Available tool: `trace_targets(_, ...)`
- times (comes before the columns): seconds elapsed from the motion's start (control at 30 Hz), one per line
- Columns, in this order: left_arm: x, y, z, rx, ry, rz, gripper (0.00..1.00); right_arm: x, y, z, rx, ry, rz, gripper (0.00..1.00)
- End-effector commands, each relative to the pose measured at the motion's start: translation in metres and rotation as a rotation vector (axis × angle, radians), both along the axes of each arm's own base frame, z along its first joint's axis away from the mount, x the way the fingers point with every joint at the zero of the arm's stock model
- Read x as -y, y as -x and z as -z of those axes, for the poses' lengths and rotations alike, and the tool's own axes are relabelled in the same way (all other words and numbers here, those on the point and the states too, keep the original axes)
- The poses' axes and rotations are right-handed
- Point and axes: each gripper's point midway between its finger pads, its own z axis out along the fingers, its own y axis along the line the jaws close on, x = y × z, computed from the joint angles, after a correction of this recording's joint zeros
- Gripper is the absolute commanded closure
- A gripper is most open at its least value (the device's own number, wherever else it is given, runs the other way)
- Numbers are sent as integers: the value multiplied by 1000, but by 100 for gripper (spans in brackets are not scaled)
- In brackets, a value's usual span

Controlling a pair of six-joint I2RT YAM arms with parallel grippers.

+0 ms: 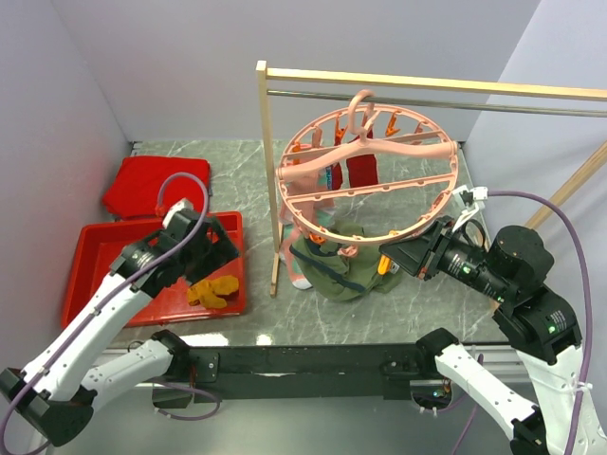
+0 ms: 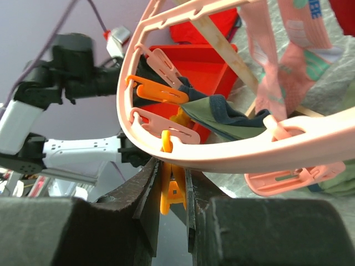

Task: Remove the socks clipped to the hanger

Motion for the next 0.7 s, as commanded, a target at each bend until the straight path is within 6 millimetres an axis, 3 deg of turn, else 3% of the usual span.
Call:
trace_targets(0.0,85,-10,-82,310,410,369,10,9,2,8,10,42,33,93)
trace_targets(0.03,101,-16,-114,447,513,430,12,11,2,11,1,50,40,88)
trace_targets(0.1,114,-10,-118,471,605,476,13,14,2,12,0,59,55,83)
trace_targets(0.17,123,-11,-130,510,625,507,13,17,3,15,-9,71,71,68)
trace_targets(0.3,145,-15,-131,481,576,593,13,26,4,16,-21,91,118,45)
trace_targets(0.33,150,-14,-133,484,573,612,14,31,3,22,-39,108,142,33)
trace_targets(0.4,165,-10,-138,490,568,665,14,36,6,23,-38,115,162,22)
trace_targets(0.43,168,-10,-140,497,565,673,14,40,7,28,-55,130,176,7)
trace_targets(0.47,174,-6,-141,493,568,691,14,43,9,29,-53,134,186,1)
trace_targets(0.67,202,6,-142,498,621,776,17,56,24,44,-88,155,216,0)
